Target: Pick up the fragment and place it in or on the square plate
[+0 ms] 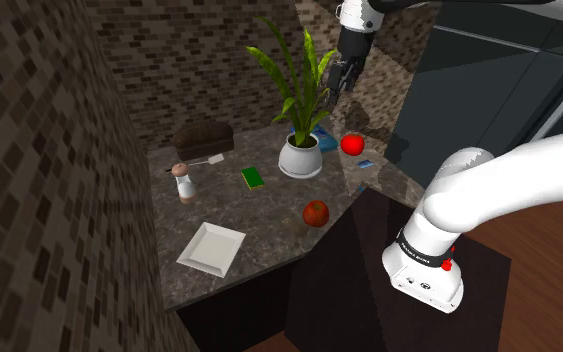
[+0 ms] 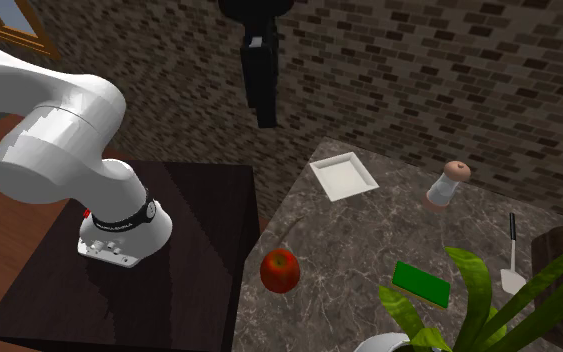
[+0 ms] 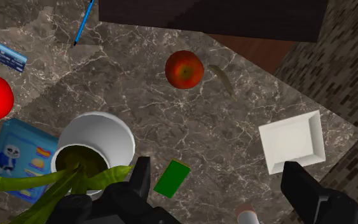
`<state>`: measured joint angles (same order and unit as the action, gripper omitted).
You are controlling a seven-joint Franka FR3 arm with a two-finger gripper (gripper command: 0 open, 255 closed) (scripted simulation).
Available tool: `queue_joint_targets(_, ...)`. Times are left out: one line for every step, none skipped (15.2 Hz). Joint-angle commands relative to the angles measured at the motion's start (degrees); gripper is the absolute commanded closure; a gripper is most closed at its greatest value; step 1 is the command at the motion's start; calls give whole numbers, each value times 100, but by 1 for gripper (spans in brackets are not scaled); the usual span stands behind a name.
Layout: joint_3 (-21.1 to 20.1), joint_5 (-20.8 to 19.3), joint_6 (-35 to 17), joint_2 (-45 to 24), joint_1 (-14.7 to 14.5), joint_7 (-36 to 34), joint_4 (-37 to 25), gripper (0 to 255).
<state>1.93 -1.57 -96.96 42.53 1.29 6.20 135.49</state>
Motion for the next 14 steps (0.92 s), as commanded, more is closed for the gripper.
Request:
queue_joint_targets(0,0,0,0,0,0,0,0)
queue_joint_targets(61,17,-197,29,-36,127,213,0)
queue_joint_targets(124,33,-395,50,-73,254,420,0)
queue_joint_targets(187,49,-594,60,-110,384,620,0)
queue_joint_targets(250,66,-796,61,-147,516,813,0)
queue_joint_targets(317,81,-1000,52,-187,648,999,0)
queue_joint_targets(384,98,-1207,32,-226,783,1179,0)
queue_joint_targets(452,116,-1416,1,-266,921,1351,0)
queue_joint_targets(522,135,-1629,-42,-309,1061,1516,0)
queue_joint_targets(593,155,-1846,-97,-353,1205,1674,0)
queue_joint_targets(667,178,-2066,-164,-400,1352,1824,0)
queue_joint_targets(742,205,-2290,-246,-450,1503,1966,0)
queue_joint_targets(822,234,-2519,-340,-505,1658,2100,0)
queue_joint_targets(902,269,-2752,-449,-562,1820,2225,0)
